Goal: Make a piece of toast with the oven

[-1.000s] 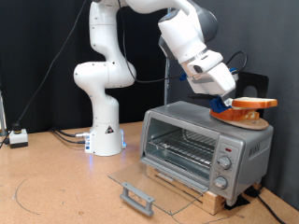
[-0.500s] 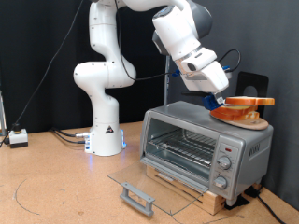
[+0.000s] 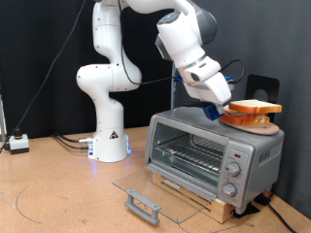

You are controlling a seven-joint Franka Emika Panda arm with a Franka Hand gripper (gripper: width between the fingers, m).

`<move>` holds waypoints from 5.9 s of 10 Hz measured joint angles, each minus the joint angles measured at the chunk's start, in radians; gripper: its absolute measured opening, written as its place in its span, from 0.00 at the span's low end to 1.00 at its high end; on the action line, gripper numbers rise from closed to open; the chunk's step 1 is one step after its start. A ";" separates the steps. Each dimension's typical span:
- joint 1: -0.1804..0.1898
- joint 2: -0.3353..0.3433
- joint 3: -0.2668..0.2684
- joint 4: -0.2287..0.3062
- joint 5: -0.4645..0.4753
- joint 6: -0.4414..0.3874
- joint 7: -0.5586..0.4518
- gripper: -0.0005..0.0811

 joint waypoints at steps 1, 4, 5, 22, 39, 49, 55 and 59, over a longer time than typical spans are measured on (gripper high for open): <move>0.004 -0.013 0.000 -0.015 0.006 0.000 -0.002 0.57; 0.018 -0.059 0.001 -0.053 0.032 0.000 -0.016 0.57; 0.020 -0.075 0.001 -0.064 0.033 0.000 -0.016 0.57; -0.001 -0.133 0.052 -0.020 -0.141 -0.198 0.213 0.57; 0.046 -0.267 -0.037 -0.196 0.221 -0.076 0.020 0.57; -0.054 -0.356 -0.295 -0.213 0.044 -0.362 -0.080 0.57; -0.110 -0.308 -0.462 -0.161 -0.090 -0.447 -0.223 0.57; -0.154 -0.227 -0.561 -0.093 -0.201 -0.488 -0.278 0.57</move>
